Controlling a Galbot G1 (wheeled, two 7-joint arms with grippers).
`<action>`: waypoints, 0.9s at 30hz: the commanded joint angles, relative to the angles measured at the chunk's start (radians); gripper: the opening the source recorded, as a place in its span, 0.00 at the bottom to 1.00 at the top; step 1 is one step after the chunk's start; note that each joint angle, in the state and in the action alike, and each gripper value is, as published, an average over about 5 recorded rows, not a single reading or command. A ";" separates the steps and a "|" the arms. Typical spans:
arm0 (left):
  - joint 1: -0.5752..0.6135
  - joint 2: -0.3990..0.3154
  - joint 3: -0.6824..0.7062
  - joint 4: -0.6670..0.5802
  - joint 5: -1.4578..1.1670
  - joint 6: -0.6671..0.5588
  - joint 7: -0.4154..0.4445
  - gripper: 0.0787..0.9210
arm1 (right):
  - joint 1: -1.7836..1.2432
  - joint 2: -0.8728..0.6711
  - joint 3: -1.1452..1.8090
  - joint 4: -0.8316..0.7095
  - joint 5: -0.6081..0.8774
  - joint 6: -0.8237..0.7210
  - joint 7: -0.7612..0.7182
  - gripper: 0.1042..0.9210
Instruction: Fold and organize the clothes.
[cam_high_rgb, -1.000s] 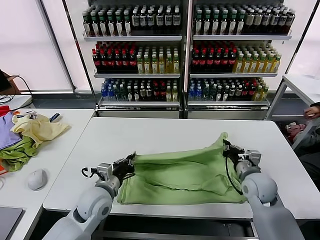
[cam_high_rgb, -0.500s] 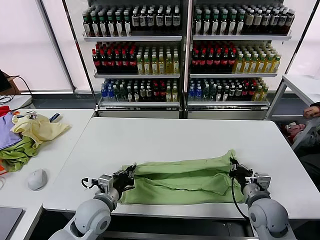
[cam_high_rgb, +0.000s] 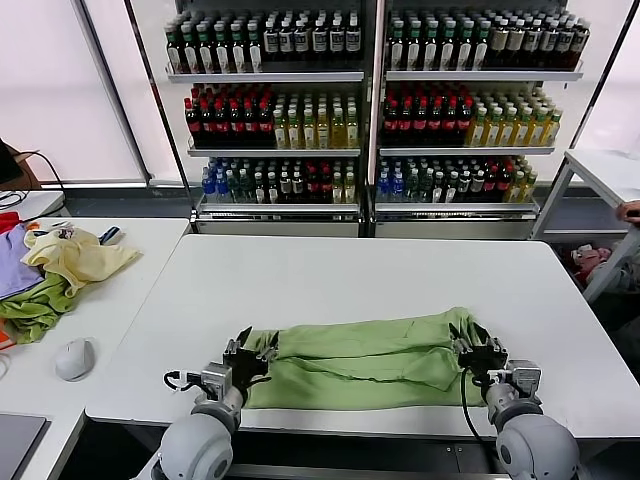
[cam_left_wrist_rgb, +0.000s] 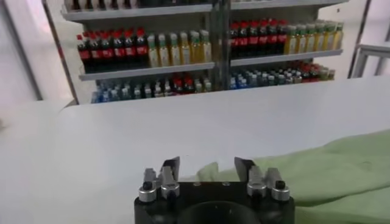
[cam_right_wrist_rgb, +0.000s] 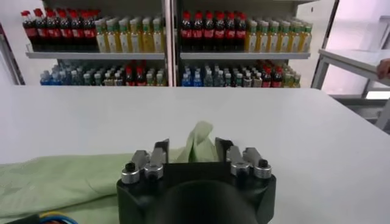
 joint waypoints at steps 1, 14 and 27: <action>0.047 -0.166 0.002 0.089 0.169 0.023 -0.089 0.71 | -0.016 0.001 0.000 0.008 -0.015 0.007 0.000 0.74; 0.092 -0.210 -0.016 0.091 0.143 0.113 -0.116 0.77 | -0.001 -0.010 -0.005 -0.003 -0.001 0.015 -0.001 0.88; 0.075 -0.052 -0.179 0.046 0.000 0.110 -0.079 0.32 | 0.013 -0.013 -0.008 0.000 0.015 0.019 0.000 0.88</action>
